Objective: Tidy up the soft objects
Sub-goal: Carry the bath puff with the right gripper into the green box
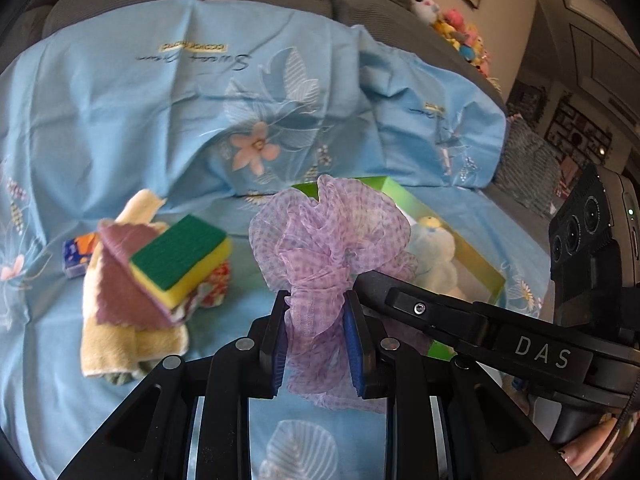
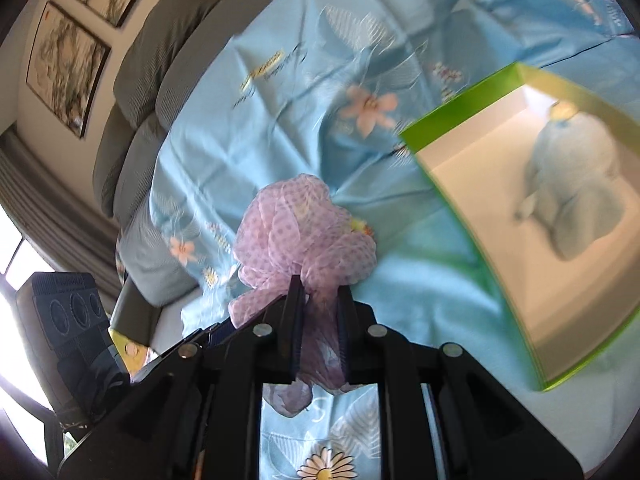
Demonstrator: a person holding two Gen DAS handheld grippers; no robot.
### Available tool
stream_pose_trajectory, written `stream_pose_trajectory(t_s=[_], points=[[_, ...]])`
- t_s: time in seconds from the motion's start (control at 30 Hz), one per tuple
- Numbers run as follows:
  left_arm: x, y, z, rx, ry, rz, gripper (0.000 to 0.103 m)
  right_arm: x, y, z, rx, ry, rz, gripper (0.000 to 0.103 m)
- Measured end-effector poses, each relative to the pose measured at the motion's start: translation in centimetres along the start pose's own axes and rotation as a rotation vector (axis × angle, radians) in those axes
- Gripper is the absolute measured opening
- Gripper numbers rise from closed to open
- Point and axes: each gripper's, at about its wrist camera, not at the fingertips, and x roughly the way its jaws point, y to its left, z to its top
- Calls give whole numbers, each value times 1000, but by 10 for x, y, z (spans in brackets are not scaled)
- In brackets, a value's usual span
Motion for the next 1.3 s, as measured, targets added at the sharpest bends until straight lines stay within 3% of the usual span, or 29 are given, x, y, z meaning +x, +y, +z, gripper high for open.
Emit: stream_pose_trajectory(t_s=[0.37,0.7,1.3], points=[[38,-53,14,49,33,-107,26,-40,-45,19,69,-104,-82,15],[86,-82,14,22,159,-191,26,-55,-92,29,148,-103,-187,16],[133,-102,13,62,325,-111,26,-46,-131,38,208,-45,-330,18]])
